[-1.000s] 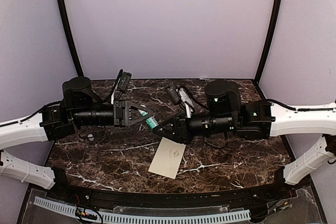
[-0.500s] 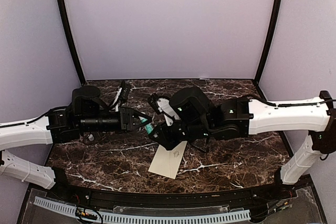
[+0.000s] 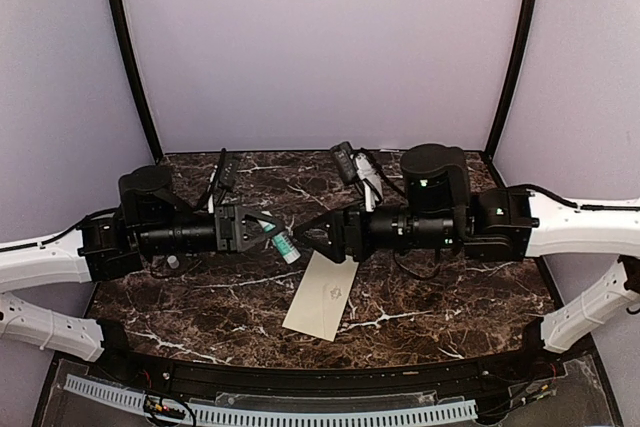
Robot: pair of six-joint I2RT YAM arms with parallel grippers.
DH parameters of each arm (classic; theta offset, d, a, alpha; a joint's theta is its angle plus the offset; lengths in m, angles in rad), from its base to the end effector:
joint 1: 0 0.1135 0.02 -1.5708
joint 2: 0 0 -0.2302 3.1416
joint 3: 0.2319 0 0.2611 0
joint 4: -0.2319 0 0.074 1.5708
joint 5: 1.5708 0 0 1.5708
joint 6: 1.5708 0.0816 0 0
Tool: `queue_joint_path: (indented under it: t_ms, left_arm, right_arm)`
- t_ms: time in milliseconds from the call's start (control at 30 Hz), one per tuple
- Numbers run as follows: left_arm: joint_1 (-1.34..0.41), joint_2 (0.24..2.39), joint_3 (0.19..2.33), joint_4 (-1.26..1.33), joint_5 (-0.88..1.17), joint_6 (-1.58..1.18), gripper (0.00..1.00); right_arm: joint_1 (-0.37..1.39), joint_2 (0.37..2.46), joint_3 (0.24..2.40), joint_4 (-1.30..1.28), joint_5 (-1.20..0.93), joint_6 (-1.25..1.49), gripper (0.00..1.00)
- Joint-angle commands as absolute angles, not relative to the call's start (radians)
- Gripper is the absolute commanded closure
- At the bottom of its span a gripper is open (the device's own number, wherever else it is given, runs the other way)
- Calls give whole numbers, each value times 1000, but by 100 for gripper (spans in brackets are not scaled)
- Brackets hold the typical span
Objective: Place the letter into the envelope and seal it
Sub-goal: Screw the solid glue.
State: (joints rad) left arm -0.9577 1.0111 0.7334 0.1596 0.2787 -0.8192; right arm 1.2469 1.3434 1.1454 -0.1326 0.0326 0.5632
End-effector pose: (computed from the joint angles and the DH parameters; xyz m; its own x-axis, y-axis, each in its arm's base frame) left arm 0.1600 -0.2665 0.2787 -0.7356 -0.1751 -0.6544 0.5947 0.2956 -0.7476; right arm 0.1222 0.3558 0.2961 -0.5880 -0.0748 -0.8054 -0.7377 0.4580 0.4960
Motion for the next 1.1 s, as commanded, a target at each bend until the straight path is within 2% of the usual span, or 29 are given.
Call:
queue_joint_path:
  t_ms: [0,100,233,333,500,600,900,1067]
  left_arm:
    - [-959,959,706,325,421,-742,100]
    - [-960,961,711,343,494,-714,100]
    - [-959,964,726,358,550,-687,100]
    - [-960,976,743,351,574,-671,100]
    - [-959,990,760,315,559,-654,100]
    - [-959,988,759,316,548,-654,100]
    - [-960,975,746,346,539,-674,100]
    - [-960,976,744,352,541,-680,100]
  right_arm:
    - [1174,1314,1046,117,-255,620,31]
    - [1155,1336,1024,223,-425,636,28]
    - [1155,1378,1043,273,-520,647,28]
    - [1155,1402,1059,289,-565,650,35]
    - [1162,1431,1077,293,-596,653,55]
    - [1164,1430,1069,293,-592,655,63]
    - [1165,1433,1054,286,-595,657,70]
    - [1165,1436,1056,282,-599,654,71]
